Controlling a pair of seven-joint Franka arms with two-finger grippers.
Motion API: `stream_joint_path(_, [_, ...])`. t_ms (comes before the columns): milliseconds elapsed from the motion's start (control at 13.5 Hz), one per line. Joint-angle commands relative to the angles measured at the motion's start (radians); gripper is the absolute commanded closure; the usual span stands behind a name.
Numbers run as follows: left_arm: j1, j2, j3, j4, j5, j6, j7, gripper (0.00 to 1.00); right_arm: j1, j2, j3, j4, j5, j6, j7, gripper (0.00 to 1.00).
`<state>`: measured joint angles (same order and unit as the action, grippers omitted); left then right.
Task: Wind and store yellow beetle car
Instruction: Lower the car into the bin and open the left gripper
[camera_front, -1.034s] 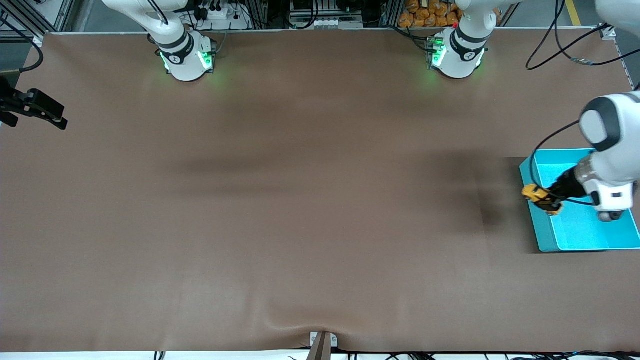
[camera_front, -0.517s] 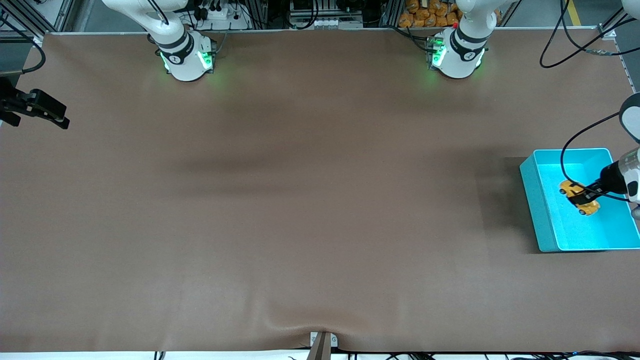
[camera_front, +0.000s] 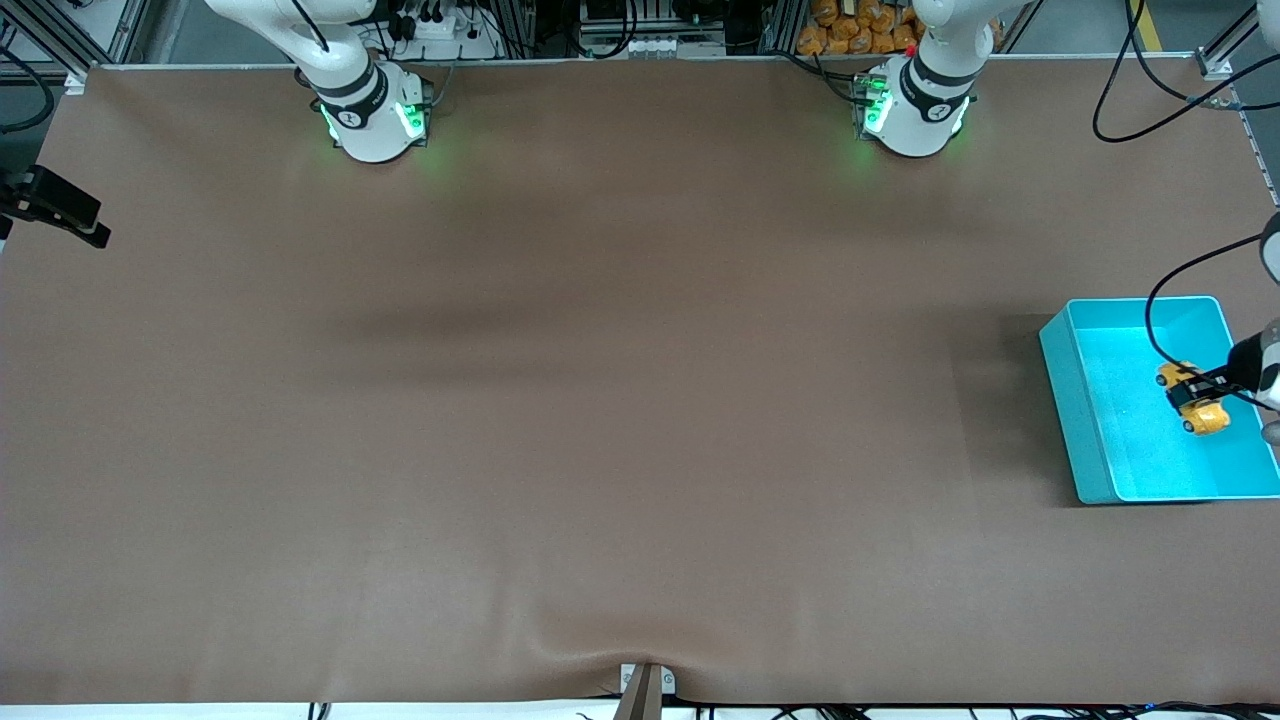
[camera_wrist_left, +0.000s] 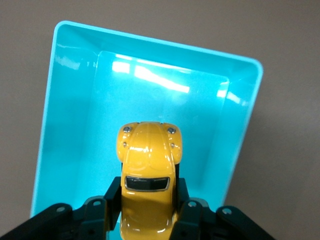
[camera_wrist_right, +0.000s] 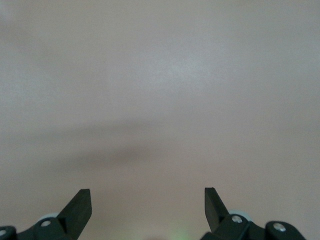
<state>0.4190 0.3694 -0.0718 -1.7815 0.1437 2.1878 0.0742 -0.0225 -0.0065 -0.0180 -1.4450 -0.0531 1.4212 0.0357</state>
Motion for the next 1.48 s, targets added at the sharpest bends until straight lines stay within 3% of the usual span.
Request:
stream_joint_path(0, [0.055,0.051,-0.009,0.063,0.013,-0.026,0.14,1.0,-0.03,-0.009,0.004,0.012,0.019,-0.015,0.006,0.0])
stream_joint_path(517, [0.075,0.146,-0.014,0.067,0.013,-0.011,0.199,1.0,-0.07,-0.01,0.003,0.02,0.013,-0.016,-0.008,0.0])
stream_joint_path(1403, [0.084,0.264,-0.016,0.059,0.013,0.173,0.24,1.0,-0.066,-0.009,0.006,0.061,0.015,-0.015,-0.007,0.0])
